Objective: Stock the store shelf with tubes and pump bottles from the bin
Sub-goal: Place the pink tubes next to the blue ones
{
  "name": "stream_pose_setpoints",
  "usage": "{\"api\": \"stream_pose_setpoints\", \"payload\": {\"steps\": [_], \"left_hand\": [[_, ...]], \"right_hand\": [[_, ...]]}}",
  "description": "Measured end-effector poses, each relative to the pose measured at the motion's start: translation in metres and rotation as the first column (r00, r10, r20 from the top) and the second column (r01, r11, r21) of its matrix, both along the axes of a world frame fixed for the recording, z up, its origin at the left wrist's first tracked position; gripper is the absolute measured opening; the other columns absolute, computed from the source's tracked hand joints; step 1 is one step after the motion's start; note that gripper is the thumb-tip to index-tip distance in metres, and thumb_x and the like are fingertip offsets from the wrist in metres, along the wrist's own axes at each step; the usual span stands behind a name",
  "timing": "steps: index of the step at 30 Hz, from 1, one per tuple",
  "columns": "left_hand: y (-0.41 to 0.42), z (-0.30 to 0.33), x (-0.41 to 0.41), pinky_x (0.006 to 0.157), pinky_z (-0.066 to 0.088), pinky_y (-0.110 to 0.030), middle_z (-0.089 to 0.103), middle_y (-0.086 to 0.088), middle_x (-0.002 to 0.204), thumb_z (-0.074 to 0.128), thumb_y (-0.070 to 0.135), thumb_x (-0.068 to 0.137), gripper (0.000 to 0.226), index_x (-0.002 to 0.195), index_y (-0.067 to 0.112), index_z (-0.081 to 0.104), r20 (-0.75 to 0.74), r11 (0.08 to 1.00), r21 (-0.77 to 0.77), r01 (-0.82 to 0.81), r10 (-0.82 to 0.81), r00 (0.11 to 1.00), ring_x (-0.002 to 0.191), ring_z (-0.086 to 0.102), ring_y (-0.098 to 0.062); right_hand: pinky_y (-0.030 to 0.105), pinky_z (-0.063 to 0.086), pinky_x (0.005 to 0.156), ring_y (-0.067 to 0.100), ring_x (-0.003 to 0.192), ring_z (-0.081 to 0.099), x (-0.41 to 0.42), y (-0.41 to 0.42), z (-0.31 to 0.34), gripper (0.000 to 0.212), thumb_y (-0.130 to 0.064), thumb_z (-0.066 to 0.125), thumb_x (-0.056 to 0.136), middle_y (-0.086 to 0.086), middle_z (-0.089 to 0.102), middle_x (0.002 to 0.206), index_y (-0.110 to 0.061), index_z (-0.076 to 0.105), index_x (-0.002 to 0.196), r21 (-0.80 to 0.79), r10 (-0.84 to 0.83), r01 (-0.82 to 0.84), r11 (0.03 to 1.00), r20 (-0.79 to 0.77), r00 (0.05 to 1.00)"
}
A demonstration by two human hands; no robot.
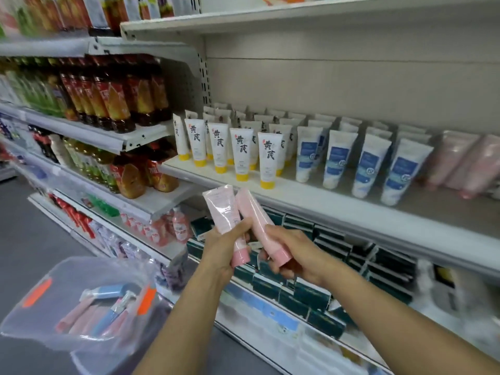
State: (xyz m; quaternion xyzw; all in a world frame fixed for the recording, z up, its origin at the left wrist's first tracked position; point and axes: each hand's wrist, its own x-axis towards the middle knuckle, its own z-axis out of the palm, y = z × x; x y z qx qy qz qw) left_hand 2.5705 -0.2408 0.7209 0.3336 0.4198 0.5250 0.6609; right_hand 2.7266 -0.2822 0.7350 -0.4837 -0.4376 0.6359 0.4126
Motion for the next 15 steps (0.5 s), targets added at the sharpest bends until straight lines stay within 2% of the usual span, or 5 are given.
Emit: {"api": "stream_pose_setpoints", "payload": {"steps": [3, 6, 9, 12, 15], "left_hand": [[-0.007, 0.005, 0.026, 0.050, 0.050, -0.028, 0.071, -0.014, 0.090, 0.077, 0.006, 0.076, 0.040, 0.114, 0.004, 0.063, -0.007, 0.999, 0.024, -0.035, 0.036, 0.999, 0.070, 0.064, -0.020], [-0.018, 0.014, 0.057, 0.050, 0.049, -0.030, 0.070, -0.010, 0.084, 0.076, 0.005, 0.077, 0.037, 0.111, 0.006, 0.064, -0.014, 0.998, 0.054, -0.035, 0.036, 0.999, 0.067, 0.061, -0.017], [-0.027, 0.026, 0.091, 0.053, 0.050, -0.030, 0.070, -0.006, 0.082, 0.075, 0.004, 0.078, 0.030, 0.106, 0.011, 0.065, -0.050, 0.994, 0.106, -0.015, 0.020, 0.999, 0.067, 0.060, -0.015], [-0.036, 0.037, 0.123, 0.057, 0.051, -0.031, 0.072, -0.004, 0.084, 0.076, 0.007, 0.078, 0.029, 0.105, 0.014, 0.066, -0.091, 0.987, 0.159, 0.008, 0.007, 0.996, 0.068, 0.063, -0.014], [-0.044, 0.045, 0.154, 0.059, 0.053, -0.031, 0.072, -0.006, 0.085, 0.077, 0.008, 0.078, 0.030, 0.105, 0.012, 0.066, -0.096, 0.982, 0.189, 0.012, 0.006, 0.995, 0.070, 0.065, -0.016]], "right_hand": [[0.023, 0.032, 0.036, 0.026, 0.049, 0.055, 0.028, -0.007, 0.007, 0.035, -0.037, 0.047, 0.098, 0.016, 0.061, 0.070, -0.004, 0.056, 0.105, 0.025, -0.075, 0.074, 0.997, 0.066, 0.995], [0.025, 0.037, 0.040, 0.026, 0.053, 0.058, 0.060, -0.016, 0.017, 0.032, -0.035, 0.046, 0.098, 0.013, 0.063, 0.066, -0.005, 0.056, 0.108, 0.057, -0.091, 0.085, 0.995, 0.106, 0.990], [0.028, 0.046, 0.045, 0.024, 0.063, 0.065, 0.090, -0.027, 0.024, 0.025, -0.025, 0.050, 0.097, 0.011, 0.066, 0.076, -0.009, 0.058, 0.113, 0.108, -0.127, 0.110, 0.988, 0.165, 0.978], [0.033, 0.054, 0.059, 0.020, 0.075, 0.067, 0.121, -0.036, 0.030, 0.024, -0.019, 0.056, 0.094, 0.006, 0.069, 0.089, -0.016, 0.061, 0.117, 0.213, -0.156, 0.109, 0.971, 0.218, 0.963], [0.039, 0.057, 0.079, 0.019, 0.088, 0.067, 0.149, -0.045, 0.032, 0.023, -0.019, 0.061, 0.091, 0.003, 0.071, 0.101, -0.029, 0.063, 0.111, 0.273, -0.197, 0.129, 0.953, 0.239, 0.951]]}}
